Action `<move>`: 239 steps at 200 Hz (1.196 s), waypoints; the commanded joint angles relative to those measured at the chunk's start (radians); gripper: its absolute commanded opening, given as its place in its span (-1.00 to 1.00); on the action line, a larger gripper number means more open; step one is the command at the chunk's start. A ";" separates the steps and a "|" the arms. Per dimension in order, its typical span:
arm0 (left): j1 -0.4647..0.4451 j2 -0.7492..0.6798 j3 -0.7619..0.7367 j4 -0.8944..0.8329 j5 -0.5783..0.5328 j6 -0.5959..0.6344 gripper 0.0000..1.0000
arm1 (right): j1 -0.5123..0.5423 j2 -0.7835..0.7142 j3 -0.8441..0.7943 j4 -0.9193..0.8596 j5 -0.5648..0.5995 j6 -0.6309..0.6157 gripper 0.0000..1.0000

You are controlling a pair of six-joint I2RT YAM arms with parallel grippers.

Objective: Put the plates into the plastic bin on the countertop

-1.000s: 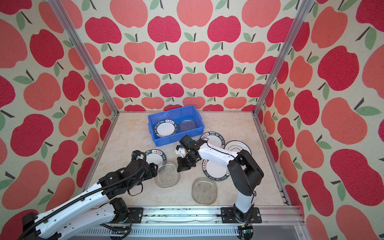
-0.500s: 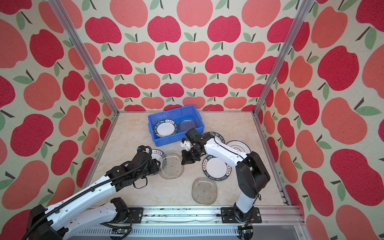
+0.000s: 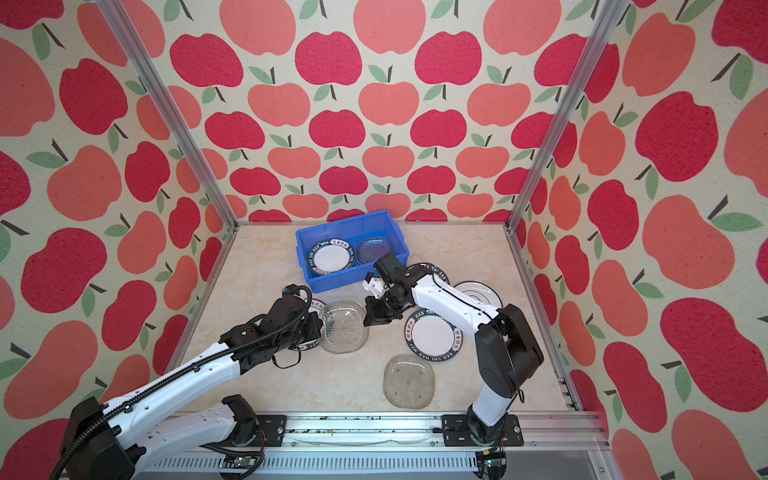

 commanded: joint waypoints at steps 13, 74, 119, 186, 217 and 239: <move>0.021 0.021 0.038 0.009 0.008 0.009 -1.00 | -0.011 -0.022 0.022 0.009 -0.044 0.002 -1.00; 0.172 0.169 0.264 -0.036 0.094 0.120 -1.00 | -0.172 -0.072 0.086 -0.055 0.012 -0.013 -0.09; 0.308 0.436 0.514 0.051 0.203 0.162 -1.00 | -0.284 -0.151 0.116 -0.055 0.107 0.000 -0.09; 0.357 0.993 1.082 0.029 0.282 0.203 -1.00 | -0.332 -0.149 0.098 -0.025 0.083 0.066 -0.10; 0.360 1.153 1.227 0.044 0.267 0.183 -1.00 | -0.361 -0.128 0.117 -0.038 0.065 0.060 -0.11; 0.361 1.253 1.324 0.029 0.289 0.167 -1.00 | -0.378 -0.116 0.129 -0.046 0.054 0.051 -0.11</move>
